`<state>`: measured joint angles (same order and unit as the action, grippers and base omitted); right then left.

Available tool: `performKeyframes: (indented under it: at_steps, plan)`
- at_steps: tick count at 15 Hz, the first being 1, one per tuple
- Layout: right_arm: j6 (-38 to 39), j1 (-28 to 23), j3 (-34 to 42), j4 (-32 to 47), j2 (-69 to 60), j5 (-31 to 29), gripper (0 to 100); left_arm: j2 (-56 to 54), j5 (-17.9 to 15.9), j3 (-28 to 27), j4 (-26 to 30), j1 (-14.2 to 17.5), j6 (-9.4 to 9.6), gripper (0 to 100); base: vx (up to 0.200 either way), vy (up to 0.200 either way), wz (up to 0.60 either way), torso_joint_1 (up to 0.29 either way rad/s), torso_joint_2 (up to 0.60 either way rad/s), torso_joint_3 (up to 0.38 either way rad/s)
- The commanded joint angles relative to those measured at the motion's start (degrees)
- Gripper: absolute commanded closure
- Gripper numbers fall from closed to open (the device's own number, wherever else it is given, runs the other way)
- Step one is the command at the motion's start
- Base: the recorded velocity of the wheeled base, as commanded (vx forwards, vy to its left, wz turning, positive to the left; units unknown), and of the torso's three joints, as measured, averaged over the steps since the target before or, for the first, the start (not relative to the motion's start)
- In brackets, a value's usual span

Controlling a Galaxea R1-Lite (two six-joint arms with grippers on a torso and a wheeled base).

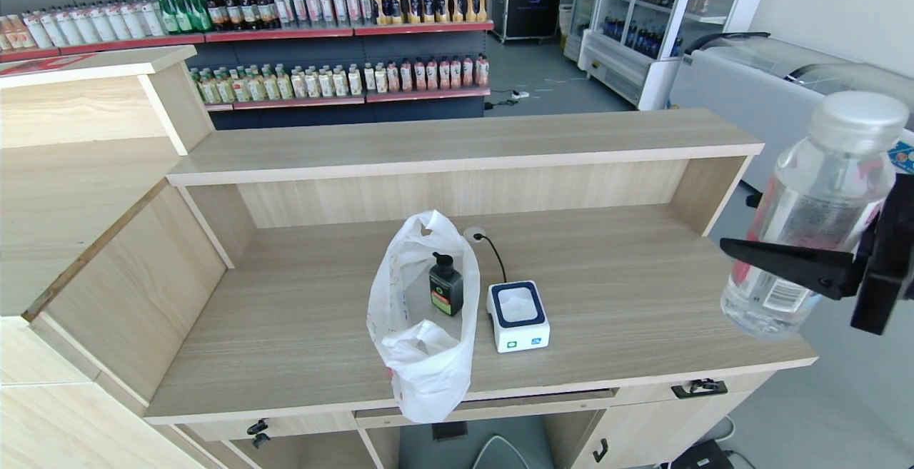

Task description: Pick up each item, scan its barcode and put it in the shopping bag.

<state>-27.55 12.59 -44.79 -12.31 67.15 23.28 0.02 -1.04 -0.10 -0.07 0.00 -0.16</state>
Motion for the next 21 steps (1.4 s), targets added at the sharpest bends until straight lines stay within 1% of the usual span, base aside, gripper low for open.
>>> performKeyframes:
  at_steps: [1,2,3,4,7,10,11,12,13,15,16,18,20,21]
  plan:
    - [-11.8,-9.4,5.1,-13.2,11.1,-2.4,100,0.0,0.0,0.0,0.0,0.0,-0.02,0,0.000,0.000,0.00,0.000,0.00,0.000]
    - [-16.5,-11.6,7.4,-21.7,14.4,-2.4,100,0.0,0.0,0.0,0.0,0.0,-0.02,0,0.000,0.000,0.00,0.000,0.00,0.000]
    - [-20.0,-12.5,8.8,-28.3,17.1,-2.4,100,0.0,0.0,0.0,0.0,0.0,-0.02,0,0.000,0.000,0.00,0.000,0.00,0.000]
    - [-22.8,-12.6,9.0,-32.5,19.3,-2.4,100,0.0,0.0,0.0,0.0,0.0,-0.02,0,0.000,0.000,0.00,0.000,0.00,0.000]
    - [-28.1,-12.4,8.8,-35.5,22.6,-2.1,100,0.0,0.0,0.0,0.0,0.0,-0.02,0,0.000,0.000,0.00,0.000,0.00,0.000]
    - [-31.2,-12.2,10.2,-38.0,25.1,-2.0,100,0.0,0.0,0.0,0.0,0.0,-0.02,0,0.000,0.000,0.60,0.002,0.00,0.001]
    - [-31.4,-12.2,10.3,-38.3,25.3,-1.9,100,0.0,0.0,0.0,0.0,0.0,-0.02,0,0.000,0.000,0.60,0.002,0.00,0.012]
    - [-31.5,-12.1,10.5,-40.2,27.1,-1.5,100,0.0,0.0,0.0,0.0,0.0,-0.02,0,0.000,0.000,0.60,0.012,0.00,0.002]
    - [-31.5,-12.1,10.6,-41.4,28.5,0.5,100,0.0,0.0,0.0,0.0,0.0,-0.02,0,0.000,0.000,0.60,0.007,0.01,-0.002]
    - [-33.0,-12.1,11.4,-44.1,32.5,9.9,100,0.0,0.0,0.0,0.0,0.0,-0.02,0,0.000,0.000,0.00,0.000,0.00,0.000]
    - [-34.8,-12.1,11.7,-45.5,33.8,12.3,100,0.0,0.0,0.0,0.0,0.0,-0.02,0,0.000,0.000,0.00,0.000,0.00,0.000]
    - [-41.0,-13.2,11.7,-47.5,38.2,19.7,100,0.0,0.0,0.0,0.0,0.0,-0.02,0,0.000,0.000,0.00,0.000,0.00,0.000]
    - [-48.3,-14.7,11.3,-47.5,40.7,23.9,100,0.0,0.0,0.0,0.0,0.0,-0.02,0,0.000,0.000,0.00,0.000,0.00,0.000]
    - [-50.7,-15.0,11.1,-47.4,41.8,25.7,100,0.0,0.0,0.0,0.0,0.0,-0.02,0,0.000,0.000,0.00,0.000,0.00,0.000]
